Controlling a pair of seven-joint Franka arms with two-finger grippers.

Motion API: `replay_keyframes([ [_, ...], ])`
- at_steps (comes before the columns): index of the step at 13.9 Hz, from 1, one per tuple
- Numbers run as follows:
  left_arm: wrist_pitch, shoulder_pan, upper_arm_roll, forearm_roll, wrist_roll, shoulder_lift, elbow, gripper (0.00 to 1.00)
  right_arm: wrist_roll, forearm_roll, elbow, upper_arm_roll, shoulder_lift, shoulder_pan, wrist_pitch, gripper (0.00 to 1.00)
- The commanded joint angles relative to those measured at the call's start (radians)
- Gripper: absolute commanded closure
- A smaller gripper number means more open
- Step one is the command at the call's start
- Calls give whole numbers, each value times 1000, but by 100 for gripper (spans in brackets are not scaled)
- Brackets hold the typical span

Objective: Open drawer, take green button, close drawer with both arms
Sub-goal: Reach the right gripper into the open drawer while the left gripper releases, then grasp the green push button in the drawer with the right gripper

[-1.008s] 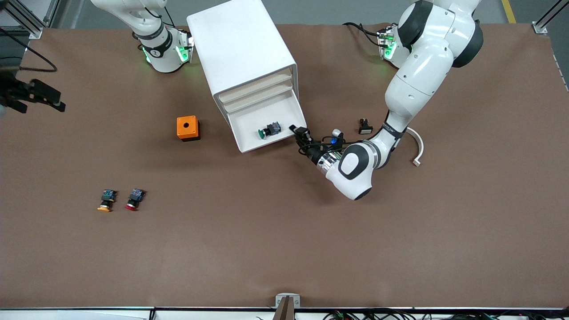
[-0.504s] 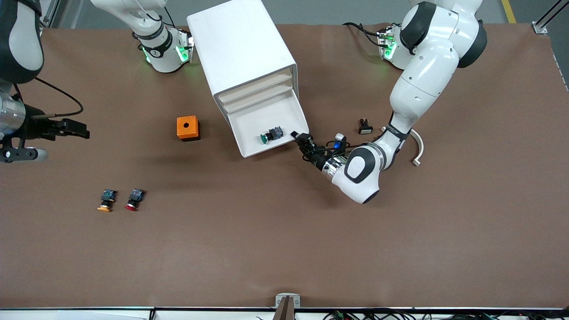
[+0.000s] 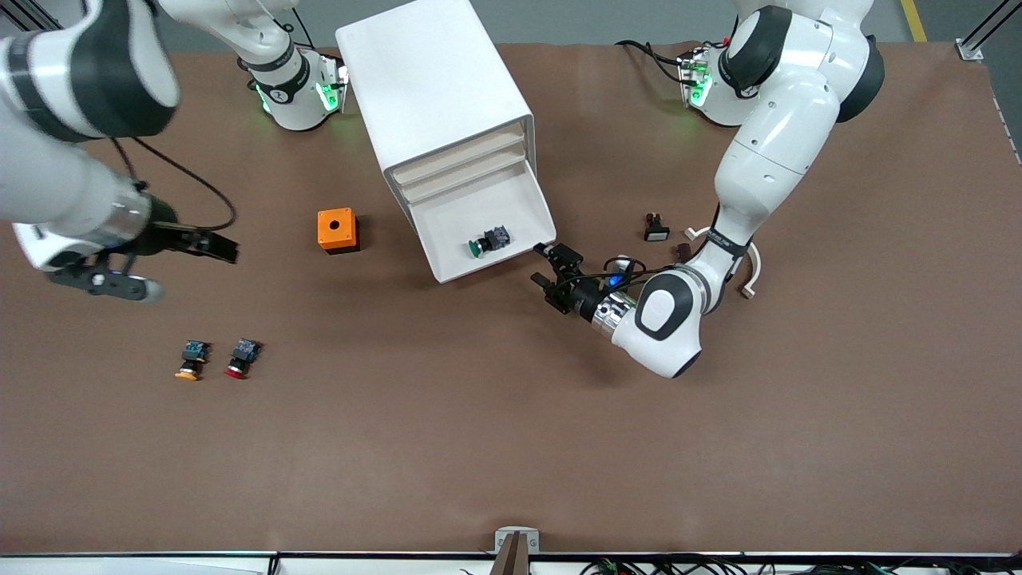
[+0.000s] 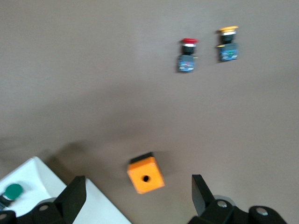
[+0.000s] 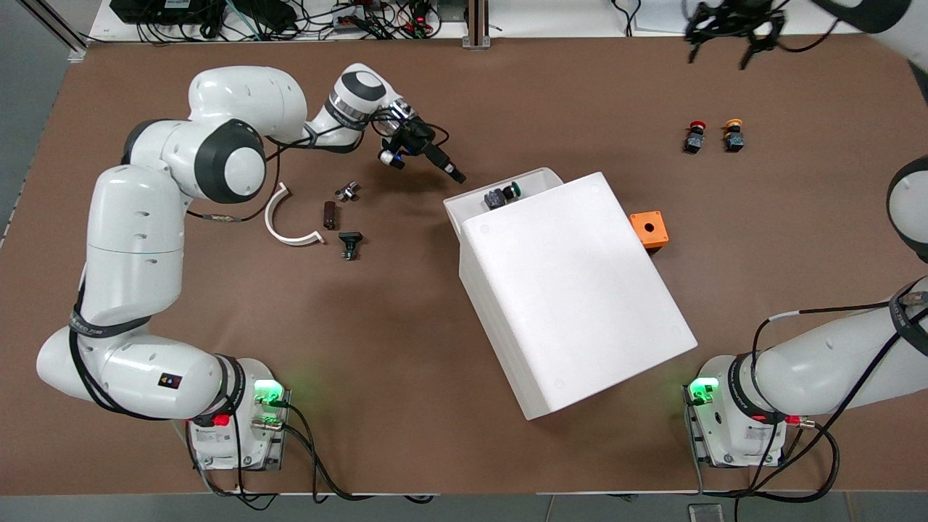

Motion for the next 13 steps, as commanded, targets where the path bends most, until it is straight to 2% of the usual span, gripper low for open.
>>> replay_keyframes([
  [1, -9, 10, 17, 41, 131, -12, 49, 11, 230, 15, -86, -11, -7, 121, 120, 0],
  [3, -9, 10, 34, 125, 268, -38, 67, 8, 425, 15, -121, -11, -4, 232, 181, 0],
  [6, -5, -7, 102, 253, 553, -90, 91, 4, 704, 12, -146, -11, 33, 365, 252, 0],
  [10, 15, -125, 279, 300, 791, -145, 125, 1, 987, -1, -146, -13, 139, 494, 393, 0],
  [13, 64, -292, 479, 300, 836, -173, 151, 1, 1090, -7, -144, -13, 217, 556, 480, 0],
])
